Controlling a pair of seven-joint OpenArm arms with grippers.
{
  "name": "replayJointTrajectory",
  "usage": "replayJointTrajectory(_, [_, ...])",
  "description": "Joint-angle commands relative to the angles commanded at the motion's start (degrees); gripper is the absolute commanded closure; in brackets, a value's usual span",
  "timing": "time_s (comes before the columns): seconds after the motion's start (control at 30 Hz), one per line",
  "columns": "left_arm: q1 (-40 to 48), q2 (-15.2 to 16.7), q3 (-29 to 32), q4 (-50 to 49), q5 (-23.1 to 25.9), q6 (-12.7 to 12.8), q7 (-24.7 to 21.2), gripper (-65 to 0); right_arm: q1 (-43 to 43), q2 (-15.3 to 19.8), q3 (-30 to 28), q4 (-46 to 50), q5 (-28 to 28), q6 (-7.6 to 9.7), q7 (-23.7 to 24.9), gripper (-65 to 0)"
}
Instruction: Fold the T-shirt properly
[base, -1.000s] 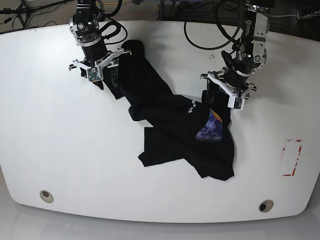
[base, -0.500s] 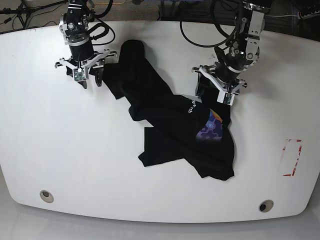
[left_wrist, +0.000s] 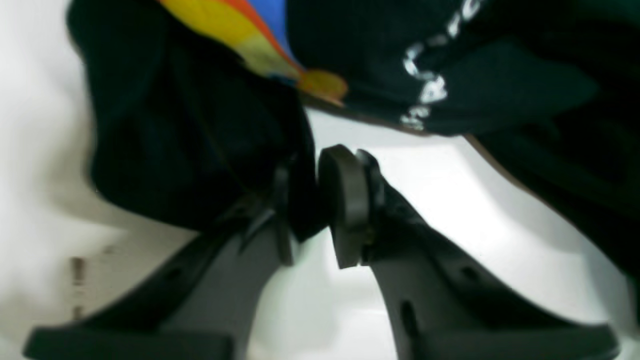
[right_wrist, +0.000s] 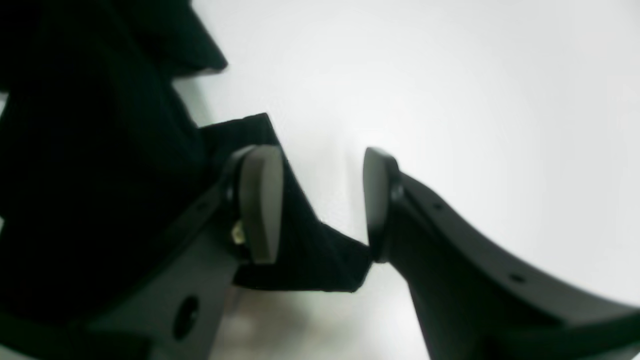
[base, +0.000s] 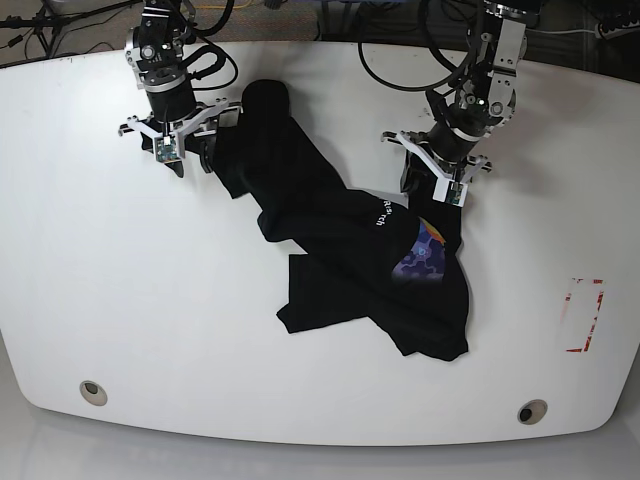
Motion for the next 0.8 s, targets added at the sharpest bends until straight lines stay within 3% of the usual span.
replayJointTrajectory(0.23, [0.10,-0.12,-0.22,-0.21,0.46,0.10,-0.22,-1.7,0.00,0.23,-0.36,-0.05,0.01,0.04,0.01,-25.4])
replayJointTrajectory(0.8, [0.28,-0.22,-0.82,-1.05,0.74,-0.80,-0.33,0.0,0.34,0.07,-0.13,-0.01,-0.06,0.15,-0.13,-25.5])
